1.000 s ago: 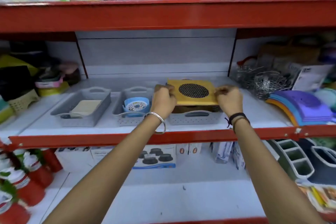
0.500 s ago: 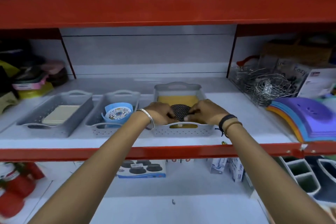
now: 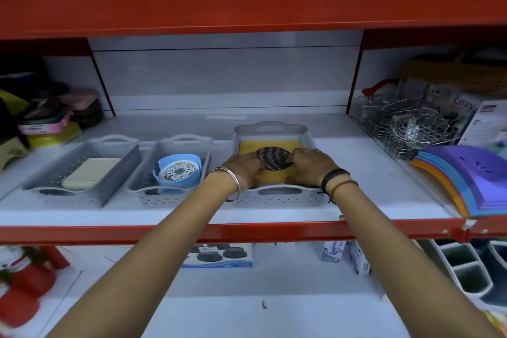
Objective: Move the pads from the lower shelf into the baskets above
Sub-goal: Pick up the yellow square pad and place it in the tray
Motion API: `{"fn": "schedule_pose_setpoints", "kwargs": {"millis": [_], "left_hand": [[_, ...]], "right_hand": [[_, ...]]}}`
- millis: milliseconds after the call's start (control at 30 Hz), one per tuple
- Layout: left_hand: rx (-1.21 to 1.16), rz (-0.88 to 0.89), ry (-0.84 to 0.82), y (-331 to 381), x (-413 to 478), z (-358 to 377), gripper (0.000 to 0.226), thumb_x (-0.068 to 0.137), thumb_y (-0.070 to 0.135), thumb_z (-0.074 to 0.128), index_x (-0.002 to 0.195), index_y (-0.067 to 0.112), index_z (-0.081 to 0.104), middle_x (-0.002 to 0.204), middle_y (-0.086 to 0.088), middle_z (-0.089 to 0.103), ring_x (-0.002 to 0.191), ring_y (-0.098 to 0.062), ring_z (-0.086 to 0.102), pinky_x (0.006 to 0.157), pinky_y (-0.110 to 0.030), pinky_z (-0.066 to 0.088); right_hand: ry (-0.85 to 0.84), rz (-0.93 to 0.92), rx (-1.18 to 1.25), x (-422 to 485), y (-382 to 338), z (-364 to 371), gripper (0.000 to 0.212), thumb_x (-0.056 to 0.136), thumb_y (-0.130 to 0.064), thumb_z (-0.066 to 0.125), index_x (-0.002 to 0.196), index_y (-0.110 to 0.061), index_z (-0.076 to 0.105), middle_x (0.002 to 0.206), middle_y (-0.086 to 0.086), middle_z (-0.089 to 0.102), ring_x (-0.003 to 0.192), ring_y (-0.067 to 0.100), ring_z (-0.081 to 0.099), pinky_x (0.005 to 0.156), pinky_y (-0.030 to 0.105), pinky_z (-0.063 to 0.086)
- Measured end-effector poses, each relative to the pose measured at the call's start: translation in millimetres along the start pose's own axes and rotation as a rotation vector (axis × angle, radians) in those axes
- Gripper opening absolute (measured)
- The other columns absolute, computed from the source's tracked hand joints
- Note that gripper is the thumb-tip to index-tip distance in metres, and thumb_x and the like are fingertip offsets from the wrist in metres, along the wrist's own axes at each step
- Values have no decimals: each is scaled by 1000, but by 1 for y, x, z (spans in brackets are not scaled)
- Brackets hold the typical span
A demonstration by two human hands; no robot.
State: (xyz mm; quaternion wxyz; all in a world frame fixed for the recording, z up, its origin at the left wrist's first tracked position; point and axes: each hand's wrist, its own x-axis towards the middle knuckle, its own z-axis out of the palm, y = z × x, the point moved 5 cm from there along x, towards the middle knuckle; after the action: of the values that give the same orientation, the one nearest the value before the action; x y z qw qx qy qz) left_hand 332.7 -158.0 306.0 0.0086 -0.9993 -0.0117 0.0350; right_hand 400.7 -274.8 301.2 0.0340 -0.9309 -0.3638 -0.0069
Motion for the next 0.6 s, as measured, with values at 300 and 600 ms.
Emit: {"fn": "schedule_pose_setpoints", "kwargs": {"millis": [300,600], "left_hand": [[-173,-26,103,-6,-4,-1,26,88,23,55,109,12,66,117,-14,64,108,-33,59,88,-35,47],[-323,-122,312,-131,-82,-72,49,88,29,58,133,15,47,144,-5,47,131,-23,45,109,-28,33]], "right_hand": [[29,-14,64,-4,-5,-7,48,75,-57,59,107,-22,67,113,6,67,99,28,61,88,40,51],[237,-184,570,-2,-110,-62,34,85,-29,63,115,-15,61,116,3,66,104,15,61,98,32,48]]}}
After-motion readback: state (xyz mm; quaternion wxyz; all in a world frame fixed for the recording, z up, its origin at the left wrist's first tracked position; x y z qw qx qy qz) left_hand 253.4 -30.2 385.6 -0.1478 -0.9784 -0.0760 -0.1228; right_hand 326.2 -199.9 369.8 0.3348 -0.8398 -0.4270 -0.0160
